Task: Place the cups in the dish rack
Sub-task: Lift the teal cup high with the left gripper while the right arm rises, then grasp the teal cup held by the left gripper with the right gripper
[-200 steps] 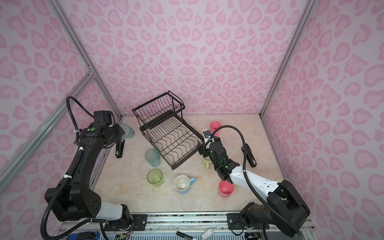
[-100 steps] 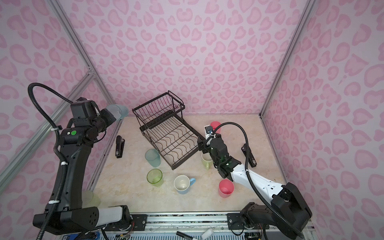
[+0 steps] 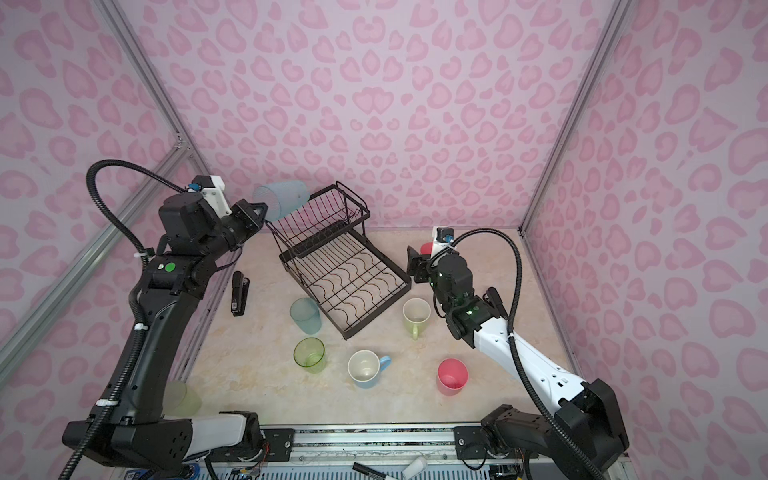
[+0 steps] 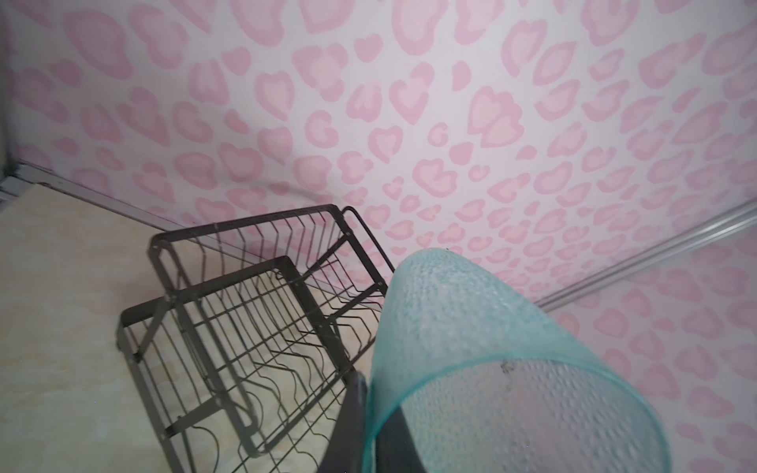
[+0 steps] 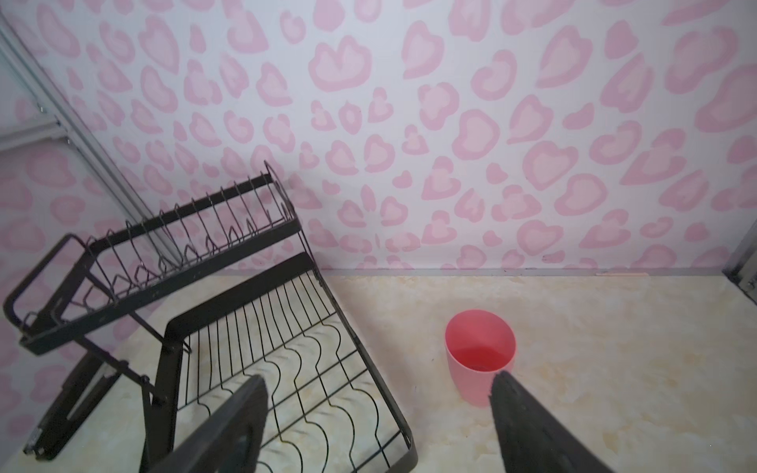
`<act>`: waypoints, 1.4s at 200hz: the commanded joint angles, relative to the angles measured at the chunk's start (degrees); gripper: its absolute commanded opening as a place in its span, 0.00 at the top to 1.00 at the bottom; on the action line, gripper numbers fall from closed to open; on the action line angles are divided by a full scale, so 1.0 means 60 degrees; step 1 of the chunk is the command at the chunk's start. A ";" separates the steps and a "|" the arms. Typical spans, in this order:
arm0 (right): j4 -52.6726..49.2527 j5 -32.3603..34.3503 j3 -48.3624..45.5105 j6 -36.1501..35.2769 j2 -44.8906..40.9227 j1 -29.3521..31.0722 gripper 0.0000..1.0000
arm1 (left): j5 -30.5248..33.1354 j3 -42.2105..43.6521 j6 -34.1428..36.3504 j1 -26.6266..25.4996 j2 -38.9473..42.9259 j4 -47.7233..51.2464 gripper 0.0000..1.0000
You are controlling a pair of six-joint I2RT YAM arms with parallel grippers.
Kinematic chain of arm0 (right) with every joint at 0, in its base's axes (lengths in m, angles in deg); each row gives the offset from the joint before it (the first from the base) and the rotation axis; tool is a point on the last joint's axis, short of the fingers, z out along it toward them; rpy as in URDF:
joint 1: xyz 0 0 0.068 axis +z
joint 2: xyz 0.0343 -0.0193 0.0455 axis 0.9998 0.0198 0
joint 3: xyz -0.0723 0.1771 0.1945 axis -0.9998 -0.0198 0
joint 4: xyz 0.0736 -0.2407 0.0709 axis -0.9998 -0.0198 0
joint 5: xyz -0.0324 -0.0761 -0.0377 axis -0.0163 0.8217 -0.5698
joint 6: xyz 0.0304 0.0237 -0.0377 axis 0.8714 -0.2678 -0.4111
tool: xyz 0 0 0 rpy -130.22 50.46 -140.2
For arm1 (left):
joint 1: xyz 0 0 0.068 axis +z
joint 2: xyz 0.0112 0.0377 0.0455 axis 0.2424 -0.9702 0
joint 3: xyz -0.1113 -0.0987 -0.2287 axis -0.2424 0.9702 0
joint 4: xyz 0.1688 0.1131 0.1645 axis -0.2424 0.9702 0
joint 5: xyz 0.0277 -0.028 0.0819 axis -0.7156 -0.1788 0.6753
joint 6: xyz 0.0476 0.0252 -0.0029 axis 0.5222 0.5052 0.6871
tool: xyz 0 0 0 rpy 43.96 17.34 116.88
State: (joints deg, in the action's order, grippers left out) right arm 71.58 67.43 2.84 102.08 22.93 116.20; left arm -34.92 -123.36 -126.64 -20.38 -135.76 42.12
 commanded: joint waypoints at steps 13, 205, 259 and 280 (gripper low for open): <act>0.0624 -0.1960 0.0139 0.3246 0.0097 -0.1153 0.15 | -0.1149 0.0377 -0.1257 -0.0699 -0.0550 -0.2729 0.95; 0.3932 -0.4710 0.1296 1.1593 0.1934 -0.2200 0.18 | -0.1369 0.1147 -0.1964 -0.4278 -0.3854 -0.7629 0.97; 0.4241 -0.4652 0.1371 1.2153 0.2233 -0.1998 0.19 | -0.1409 0.1070 -0.1831 -0.4522 -0.4265 -0.7750 0.97; 0.4380 -0.4615 0.1376 1.2382 0.2374 -0.1966 0.21 | -0.1407 0.1101 -0.1771 -0.4566 -0.4295 -0.7817 0.97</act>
State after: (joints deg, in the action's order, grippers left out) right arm 94.25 40.11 10.84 173.86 36.26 104.09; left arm -42.83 -116.78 -138.51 -47.48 -161.01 -0.87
